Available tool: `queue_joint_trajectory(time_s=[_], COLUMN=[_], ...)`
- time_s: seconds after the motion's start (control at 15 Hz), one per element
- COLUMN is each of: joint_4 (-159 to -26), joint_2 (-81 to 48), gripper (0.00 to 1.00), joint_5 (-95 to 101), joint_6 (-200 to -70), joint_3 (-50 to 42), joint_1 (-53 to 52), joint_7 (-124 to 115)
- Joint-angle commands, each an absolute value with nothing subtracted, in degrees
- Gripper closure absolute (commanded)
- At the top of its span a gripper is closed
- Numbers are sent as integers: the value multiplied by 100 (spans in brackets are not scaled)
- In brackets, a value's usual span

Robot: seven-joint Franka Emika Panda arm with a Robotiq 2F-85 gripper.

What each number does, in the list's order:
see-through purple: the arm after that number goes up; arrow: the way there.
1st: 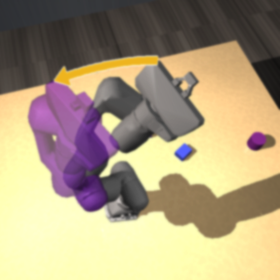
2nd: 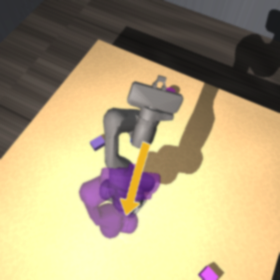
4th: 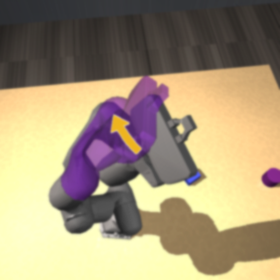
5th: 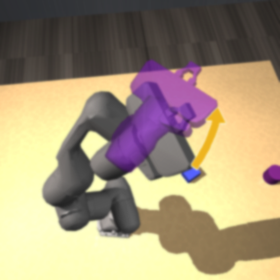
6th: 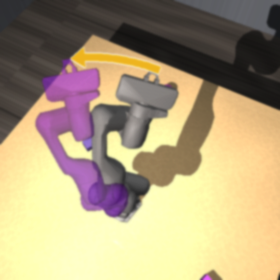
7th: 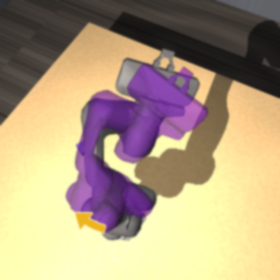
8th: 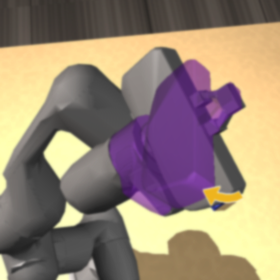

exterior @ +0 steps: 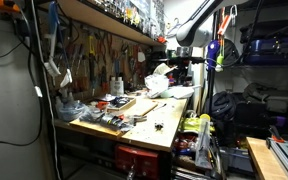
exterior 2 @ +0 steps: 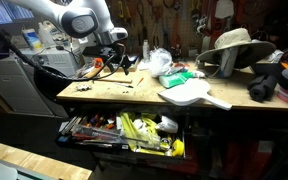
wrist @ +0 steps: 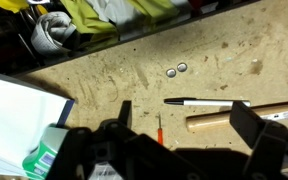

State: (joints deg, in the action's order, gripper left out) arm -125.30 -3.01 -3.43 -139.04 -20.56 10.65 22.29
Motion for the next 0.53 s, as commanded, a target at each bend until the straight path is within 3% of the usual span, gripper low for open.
queue_joint_trajectory(time_s=[0.0,0.47], joint_4=[-12515,-11705], joint_2=[-292,-1431], gripper=[0,0], joint_5=[-317,-736], joint_6=[-13894,-14172], joint_3=[-1837,-1524], joint_1=[1278,1545], joint_7=[2203,2632])
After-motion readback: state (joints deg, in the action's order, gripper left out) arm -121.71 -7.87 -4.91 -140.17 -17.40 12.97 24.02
